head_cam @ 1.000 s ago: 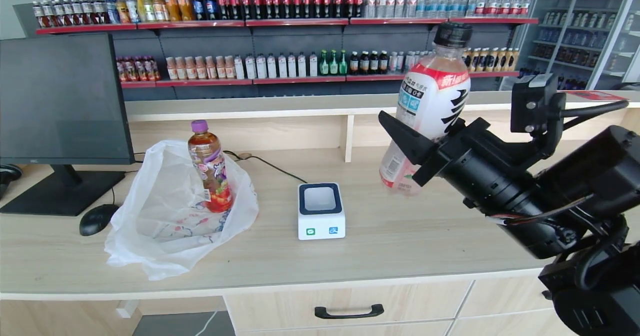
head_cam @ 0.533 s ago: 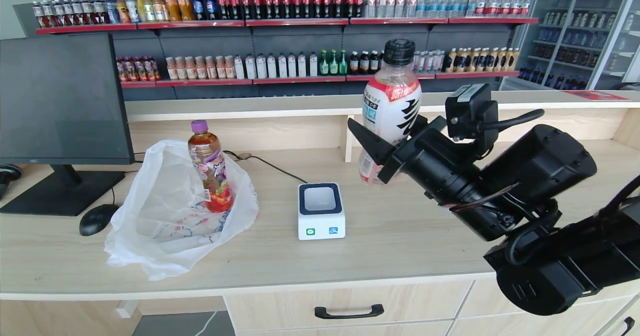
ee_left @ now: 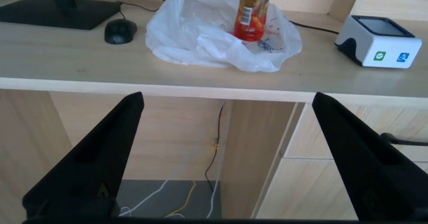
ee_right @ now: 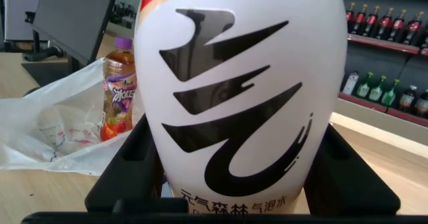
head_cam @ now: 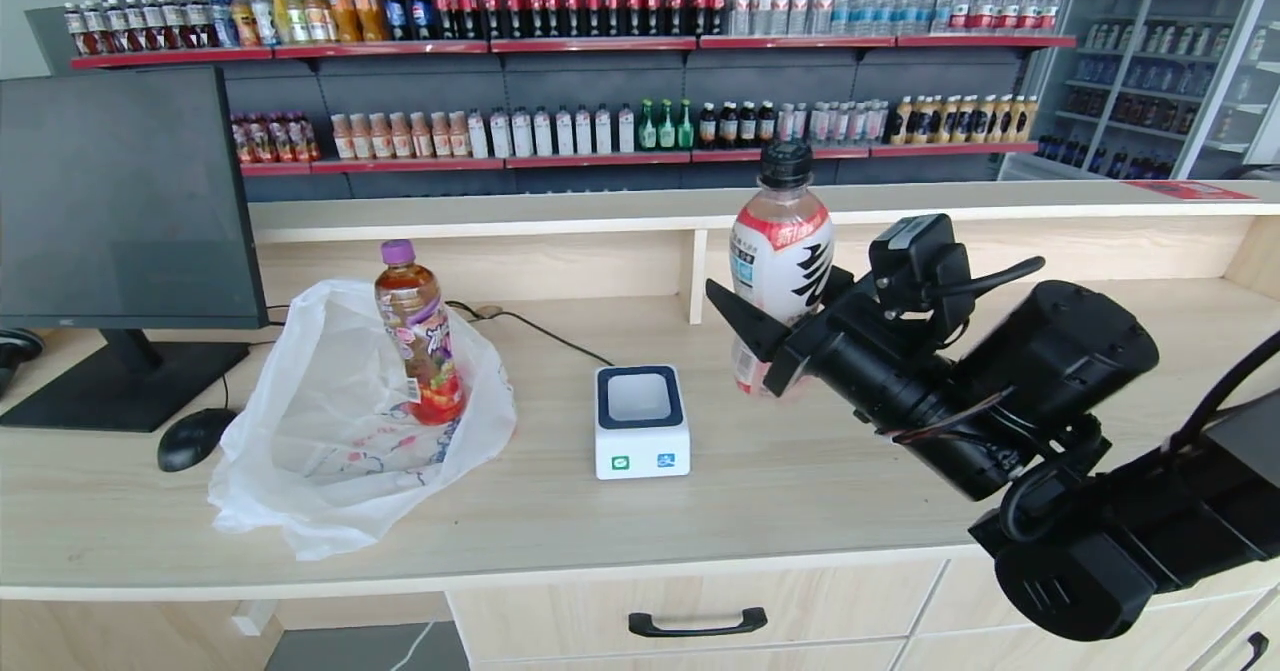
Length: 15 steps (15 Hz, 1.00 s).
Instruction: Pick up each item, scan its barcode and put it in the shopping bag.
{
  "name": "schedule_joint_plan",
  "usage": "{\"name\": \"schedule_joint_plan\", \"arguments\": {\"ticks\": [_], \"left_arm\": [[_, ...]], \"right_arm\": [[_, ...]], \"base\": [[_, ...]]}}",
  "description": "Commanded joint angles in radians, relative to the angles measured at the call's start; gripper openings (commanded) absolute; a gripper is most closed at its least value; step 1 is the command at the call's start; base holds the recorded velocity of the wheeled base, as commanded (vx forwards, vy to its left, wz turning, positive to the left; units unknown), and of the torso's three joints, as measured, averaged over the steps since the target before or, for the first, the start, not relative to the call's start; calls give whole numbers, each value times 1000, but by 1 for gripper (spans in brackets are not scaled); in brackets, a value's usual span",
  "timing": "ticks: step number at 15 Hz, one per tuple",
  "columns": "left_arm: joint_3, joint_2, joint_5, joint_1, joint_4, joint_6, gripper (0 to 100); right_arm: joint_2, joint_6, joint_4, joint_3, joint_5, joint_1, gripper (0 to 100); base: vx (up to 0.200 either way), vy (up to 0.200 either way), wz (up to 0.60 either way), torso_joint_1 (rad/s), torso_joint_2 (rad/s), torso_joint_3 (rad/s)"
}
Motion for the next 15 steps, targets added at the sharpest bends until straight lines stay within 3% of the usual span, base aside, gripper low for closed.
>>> {"name": "schedule_joint_plan", "arguments": {"ticks": [1, 7, 14, 15], "left_arm": [[0, 1, 0, 0, 0, -1, 100], [0, 0, 0, 0, 0, -1, 100], [0, 0, 0, 0, -2, 1, 100], [0, 0, 0, 0, -2, 1, 100]], "right_arm": [[-2, -1, -2, 1, 0, -16, 0], [-31, -70, -2, -5, 2, -55, 0], [-57, -350, -2, -30, 106, -75, 0], [-68, -415, -2, -21, 167, -77, 0]], "base": [[0, 200, 0, -2, 2, 2], [0, 200, 0, 0, 5, 3], [0, 0, 0, 0, 0, 0], [0, 0, 0, 0, 0, 0]]}}
